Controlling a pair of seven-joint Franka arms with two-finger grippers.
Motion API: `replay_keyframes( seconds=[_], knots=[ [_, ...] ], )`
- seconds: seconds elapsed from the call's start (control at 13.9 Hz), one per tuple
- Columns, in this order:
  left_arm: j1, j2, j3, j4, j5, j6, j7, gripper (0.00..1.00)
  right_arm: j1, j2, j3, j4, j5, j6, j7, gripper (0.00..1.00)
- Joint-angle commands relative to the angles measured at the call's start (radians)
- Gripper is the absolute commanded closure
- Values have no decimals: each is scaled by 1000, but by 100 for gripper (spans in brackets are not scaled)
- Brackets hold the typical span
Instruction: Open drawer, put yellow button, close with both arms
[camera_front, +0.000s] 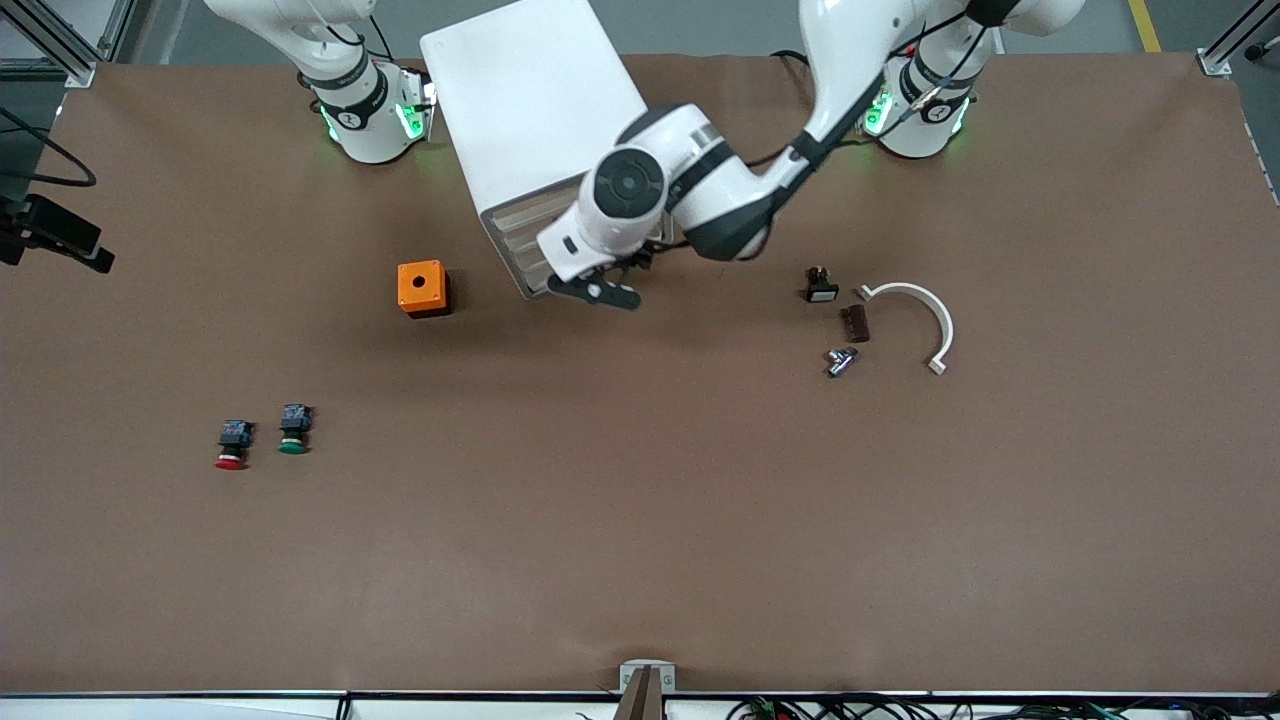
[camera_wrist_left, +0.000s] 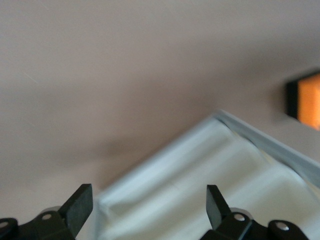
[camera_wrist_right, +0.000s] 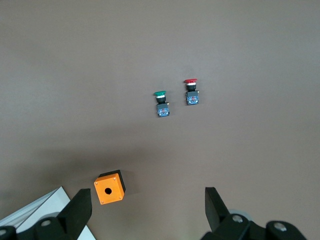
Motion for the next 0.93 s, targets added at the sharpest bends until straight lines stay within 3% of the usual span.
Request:
replay_keyframes(
  seconds=[0.0,0.36,0.86],
  knots=[
    [131,-29,-13,-9,99,-38,121,0,-13,2,5,10,-7,0,7,0],
    [286,-87,-13,-3,183,-114,199,0,-4,2,7,12,-20,-2,17,0],
    [499,-190,-11,-4,191,-236,224,0,-13,8,5,12,-10,0,2,0]
  ],
)
